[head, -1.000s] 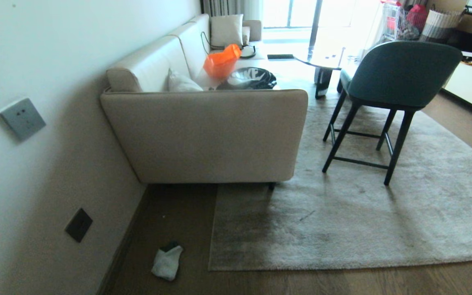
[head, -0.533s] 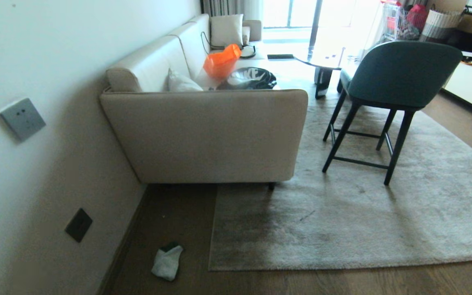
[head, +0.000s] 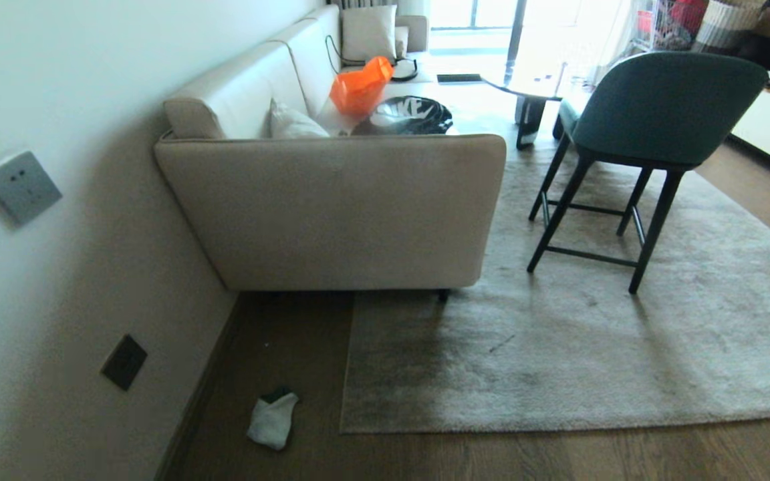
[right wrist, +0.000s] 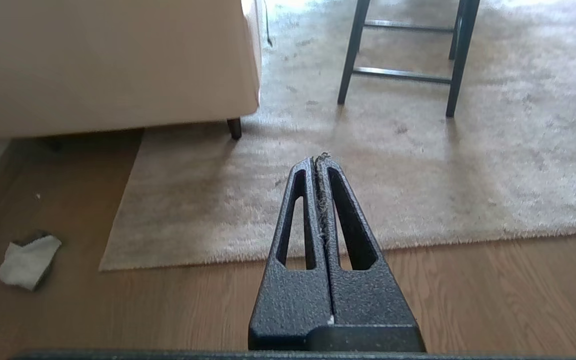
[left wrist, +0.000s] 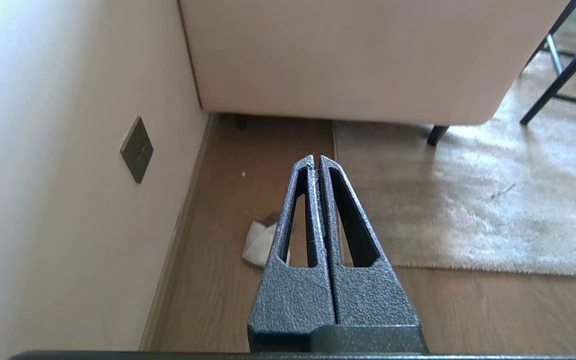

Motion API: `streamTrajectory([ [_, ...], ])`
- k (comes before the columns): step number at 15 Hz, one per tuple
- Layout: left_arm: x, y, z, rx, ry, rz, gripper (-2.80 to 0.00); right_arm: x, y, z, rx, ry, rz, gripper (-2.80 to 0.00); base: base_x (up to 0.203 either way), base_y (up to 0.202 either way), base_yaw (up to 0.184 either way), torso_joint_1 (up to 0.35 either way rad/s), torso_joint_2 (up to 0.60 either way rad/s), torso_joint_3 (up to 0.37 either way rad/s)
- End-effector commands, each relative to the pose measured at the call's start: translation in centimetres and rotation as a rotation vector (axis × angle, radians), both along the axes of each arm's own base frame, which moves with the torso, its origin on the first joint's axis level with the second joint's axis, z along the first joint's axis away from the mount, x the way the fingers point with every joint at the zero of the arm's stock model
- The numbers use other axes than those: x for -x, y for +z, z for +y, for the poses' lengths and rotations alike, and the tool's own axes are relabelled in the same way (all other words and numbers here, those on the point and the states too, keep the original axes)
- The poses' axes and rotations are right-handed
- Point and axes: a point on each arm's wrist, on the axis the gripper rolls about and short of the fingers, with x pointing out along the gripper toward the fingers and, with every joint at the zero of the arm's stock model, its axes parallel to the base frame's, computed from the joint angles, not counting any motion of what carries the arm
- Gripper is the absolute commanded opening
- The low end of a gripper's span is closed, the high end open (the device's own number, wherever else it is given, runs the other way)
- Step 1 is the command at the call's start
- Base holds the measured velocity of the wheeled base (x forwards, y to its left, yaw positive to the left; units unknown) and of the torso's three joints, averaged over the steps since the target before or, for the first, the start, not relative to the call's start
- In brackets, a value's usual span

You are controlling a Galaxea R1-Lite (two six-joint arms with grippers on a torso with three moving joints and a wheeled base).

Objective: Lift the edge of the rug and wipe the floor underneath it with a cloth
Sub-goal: Pick up the rag

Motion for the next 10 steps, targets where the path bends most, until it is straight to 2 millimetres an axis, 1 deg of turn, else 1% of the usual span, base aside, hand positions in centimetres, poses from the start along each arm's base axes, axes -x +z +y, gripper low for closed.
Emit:
streamTrajectory([
  [1,0.00,0.01,0.00,0.001,0.001,-0.001,-2.80,-0.01,0.01,0.00,-0.001,-0.001,0.001,-2.80,0.000,0.000,0.000,0.002,0.00,-0.182],
  [10,0.00,0.01,0.00,0.001,0.001,-0.001,-2.80,-0.01,0.01,0.00,-0.001,0.000,0.001,-2.80,0.000,0.000,0.000,0.004,0.00,-0.196],
])
